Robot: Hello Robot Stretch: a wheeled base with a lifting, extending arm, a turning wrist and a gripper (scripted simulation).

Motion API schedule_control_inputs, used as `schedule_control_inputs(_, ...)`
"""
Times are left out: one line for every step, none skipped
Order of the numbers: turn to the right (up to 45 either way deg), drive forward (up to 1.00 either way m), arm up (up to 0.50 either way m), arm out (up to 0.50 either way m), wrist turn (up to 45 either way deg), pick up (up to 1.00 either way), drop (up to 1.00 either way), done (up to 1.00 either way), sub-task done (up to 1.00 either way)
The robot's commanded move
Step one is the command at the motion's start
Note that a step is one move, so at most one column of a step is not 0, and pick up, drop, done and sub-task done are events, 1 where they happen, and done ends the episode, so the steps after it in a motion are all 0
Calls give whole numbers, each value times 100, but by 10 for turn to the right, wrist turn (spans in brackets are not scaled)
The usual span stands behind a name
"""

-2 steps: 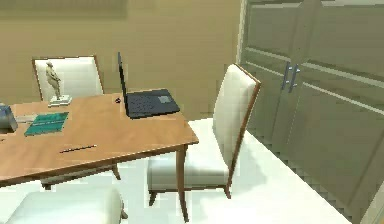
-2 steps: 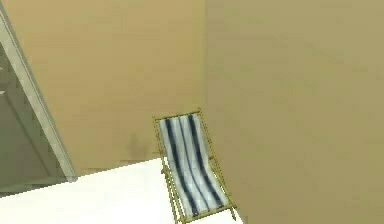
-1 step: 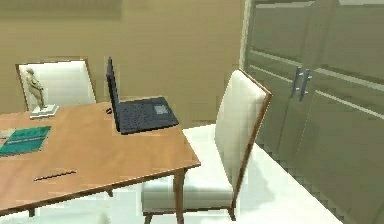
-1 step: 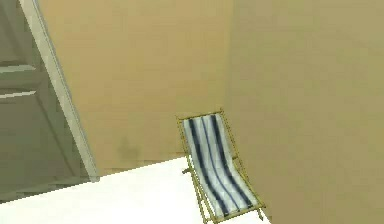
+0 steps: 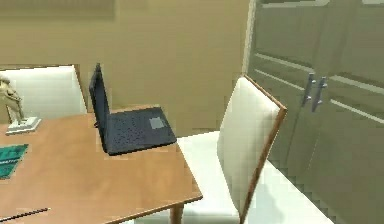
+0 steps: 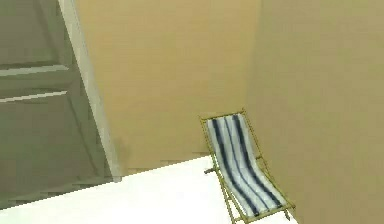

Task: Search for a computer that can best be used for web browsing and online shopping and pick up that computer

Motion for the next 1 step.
schedule_control_inputs(-30, 0, 0, 0, 0, 0, 0, 0, 0)
